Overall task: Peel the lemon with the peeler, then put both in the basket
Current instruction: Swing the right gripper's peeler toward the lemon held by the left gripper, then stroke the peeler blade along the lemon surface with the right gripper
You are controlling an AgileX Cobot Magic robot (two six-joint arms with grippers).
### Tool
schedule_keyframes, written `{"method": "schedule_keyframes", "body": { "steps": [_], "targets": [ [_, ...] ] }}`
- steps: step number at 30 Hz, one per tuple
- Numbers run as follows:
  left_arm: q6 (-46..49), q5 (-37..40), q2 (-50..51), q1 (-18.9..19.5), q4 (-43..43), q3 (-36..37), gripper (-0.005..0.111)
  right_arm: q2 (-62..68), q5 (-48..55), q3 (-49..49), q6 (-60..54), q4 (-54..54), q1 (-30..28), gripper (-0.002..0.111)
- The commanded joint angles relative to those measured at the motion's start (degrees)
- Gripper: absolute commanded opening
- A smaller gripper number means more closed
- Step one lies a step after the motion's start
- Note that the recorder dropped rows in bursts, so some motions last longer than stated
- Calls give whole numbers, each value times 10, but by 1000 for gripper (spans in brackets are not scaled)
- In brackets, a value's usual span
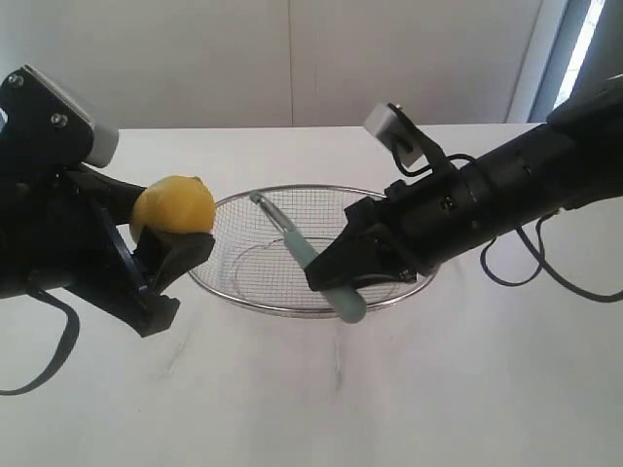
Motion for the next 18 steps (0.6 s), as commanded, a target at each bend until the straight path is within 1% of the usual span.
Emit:
{"method": "schedule_keyframes", "body": {
  "steps": [1, 5, 10, 18],
  "targets": [
    [-3, -12, -2, -4, -3, 2, 0, 10, 2, 3, -9, 24, 0, 3],
    [-3, -12, -2, -4, -3, 2, 0, 15, 6, 3, -21, 37, 0, 3],
    [-3, -12, -2, -4, -3, 2, 0, 20, 46, 3, -45, 70, 1, 3],
    [-5, -12, -2, -4, -3, 2, 0, 20, 49, 3, -60, 78, 30, 3]
  ]
}}
